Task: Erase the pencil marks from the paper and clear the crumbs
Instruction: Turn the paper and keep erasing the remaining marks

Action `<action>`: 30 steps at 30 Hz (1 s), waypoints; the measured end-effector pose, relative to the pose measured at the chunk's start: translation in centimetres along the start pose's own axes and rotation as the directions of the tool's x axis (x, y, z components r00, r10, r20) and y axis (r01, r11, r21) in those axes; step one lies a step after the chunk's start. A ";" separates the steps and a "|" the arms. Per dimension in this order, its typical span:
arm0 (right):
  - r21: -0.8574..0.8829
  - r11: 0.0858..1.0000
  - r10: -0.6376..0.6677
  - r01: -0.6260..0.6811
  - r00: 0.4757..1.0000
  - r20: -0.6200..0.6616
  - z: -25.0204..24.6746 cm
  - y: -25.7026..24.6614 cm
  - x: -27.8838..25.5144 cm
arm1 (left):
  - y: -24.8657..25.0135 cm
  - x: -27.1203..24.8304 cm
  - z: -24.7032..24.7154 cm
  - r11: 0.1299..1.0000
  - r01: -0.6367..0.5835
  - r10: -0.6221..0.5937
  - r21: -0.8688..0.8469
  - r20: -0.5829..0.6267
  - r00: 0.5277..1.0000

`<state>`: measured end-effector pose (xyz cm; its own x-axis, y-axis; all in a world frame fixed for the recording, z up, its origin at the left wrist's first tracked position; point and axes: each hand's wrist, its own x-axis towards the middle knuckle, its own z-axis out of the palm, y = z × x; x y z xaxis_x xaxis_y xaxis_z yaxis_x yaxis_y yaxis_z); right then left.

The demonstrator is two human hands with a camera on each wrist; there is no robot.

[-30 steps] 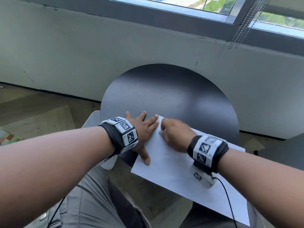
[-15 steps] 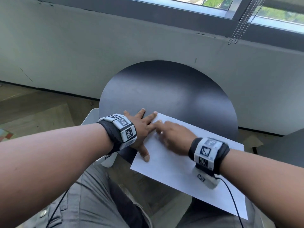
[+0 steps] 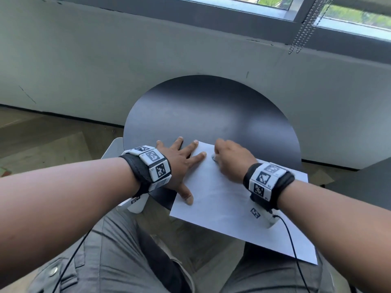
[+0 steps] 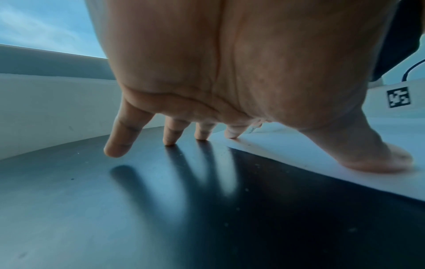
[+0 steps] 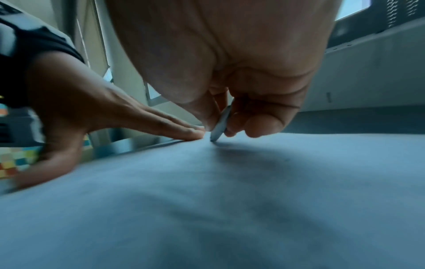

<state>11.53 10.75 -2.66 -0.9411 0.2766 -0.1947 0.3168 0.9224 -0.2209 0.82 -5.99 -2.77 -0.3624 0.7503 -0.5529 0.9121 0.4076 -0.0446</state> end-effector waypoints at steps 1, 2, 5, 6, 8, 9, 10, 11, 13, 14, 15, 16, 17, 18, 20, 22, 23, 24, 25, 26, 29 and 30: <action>0.017 0.999 -0.049 0.048 0.999 0.006 0.4 -0.9 -0.7 | 0.1 0.0 0.0 1.000 -0.001 0.001 0.001 -0.010 1.000; 0.024 0.991 -0.133 0.132 0.991 0.035 1.0 -1.9 -1.7 | 0.1 0.0 0.1 1.000 -0.001 0.001 -0.004 -0.015 1.000; 0.043 0.963 -0.271 0.267 0.954 0.126 1.5 -3.3 -3.8 | 0.4 -0.2 0.0 1.000 0.016 -0.016 -0.014 0.000 1.000; 0.037 0.973 -0.232 0.229 0.967 0.110 1.1 -2.7 -3.2 | 0.5 -0.3 0.1 1.000 0.027 -0.027 -0.011 0.003 1.000; 0.038 0.997 -0.071 0.069 0.996 0.052 0.3 -0.6 -1.4 | 0.6 -0.4 0.2 0.999 0.044 -0.044 -0.010 0.006 0.999; 0.038 0.999 0.000 -0.001 1.000 0.021 -0.1 0.2 -0.8 | 0.6 -0.5 0.3 0.999 0.042 -0.042 -0.014 0.002 0.999; 0.041 0.999 0.030 -0.030 1.000 0.002 -0.1 0.5 -0.7 | 0.6 -0.4 0.3 0.999 0.031 -0.031 -0.017 -0.008 0.999; 0.044 0.999 0.011 -0.011 1.000 0.003 0.1 0.1 -1.1 | 0.5 -0.5 0.4 1.000 0.012 -0.013 -0.014 -0.021 1.000; 0.037 0.991 -0.131 0.129 0.990 0.058 1.2 -2.0 -2.8 | 0.4 -0.4 0.5 1.000 -0.026 0.026 -0.003 -0.039 0.999; 0.031 0.977 -0.213 0.211 0.972 0.095 1.7 -2.9 -3.9 | 0.3 -0.4 0.6 0.999 -0.040 0.040 0.001 -0.042 0.998; 0.030 0.963 -0.271 0.269 0.955 0.118 2.0 -3.4 -4.5 | 0.3 -0.4 0.6 0.999 -0.046 0.046 0.002 -0.043 0.998; 0.014 0.960 -0.280 0.280 0.952 0.124 1.9 -3.4 -4.5 | 0.3 -0.4 0.6 0.999 -0.051 0.051 0.000 -0.045 0.998; -0.005 0.968 -0.247 0.249 0.962 0.120 1.6 -2.9 -3.8 | 0.3 -0.4 0.7 0.999 -0.054 0.054 -0.001 -0.047 0.997; -0.016 0.982 -0.183 0.186 0.977 0.112 1.3 -2.1 -2.9 | 0.3 -0.4 0.8 0.998 -0.055 0.055 -0.001 -0.054 0.997; -0.017 0.998 -0.058 0.059 0.995 0.085 0.4 -0.7 -1.5 | 0.3 -0.3 1.0 0.998 -0.055 0.055 0.006 -0.067 0.996; 0.022 0.998 -0.057 0.055 0.996 0.072 0.5 -1.1 -1.9 | 0.3 -0.3 1.0 0.999 -0.053 0.053 0.003 -0.070 0.996; 0.042 0.994 -0.104 0.101 0.991 0.085 0.8 -2.0 -2.6 | 0.4 -0.3 1.1 0.999 -0.052 0.052 -0.004 -0.066 0.996; 0.055 0.985 -0.167 0.161 0.980 0.112 1.4 -3.0 -3.6 | 0.4 -0.4 1.1 0.999 -0.051 0.050 -0.011 -0.062 0.997; 0.067 0.972 -0.232 0.224 0.963 0.138 1.8 -3.9 -4.6 | 0.4 -0.4 1.2 0.999 -0.051 0.049 -0.018 -0.059 0.997; 0.070 0.963 -0.267 0.259 0.950 0.161 2.1 -4.3 -5.1 | 0.4 -0.4 1.3 0.998 -0.051 0.050 -0.020 -0.059 0.997; 0.026 0.986 -0.166 0.163 0.975 0.150 1.2 -3.0 -3.0 | 0.3 -0.3 1.4 0.999 -0.052 0.051 -0.003 -0.073 0.996; 0.019 0.996 -0.094 0.092 0.987 0.128 0.7 -2.3 -2.1 | 0.3 -0.3 1.4 0.999 -0.051 0.051 0.001 -0.077 0.996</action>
<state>12.90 7.86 -2.42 -0.9437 0.1517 -0.2940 0.2306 0.9388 -0.2559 1.51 -6.81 -3.77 -0.3293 0.8076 -0.4891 0.9295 0.3685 -0.0175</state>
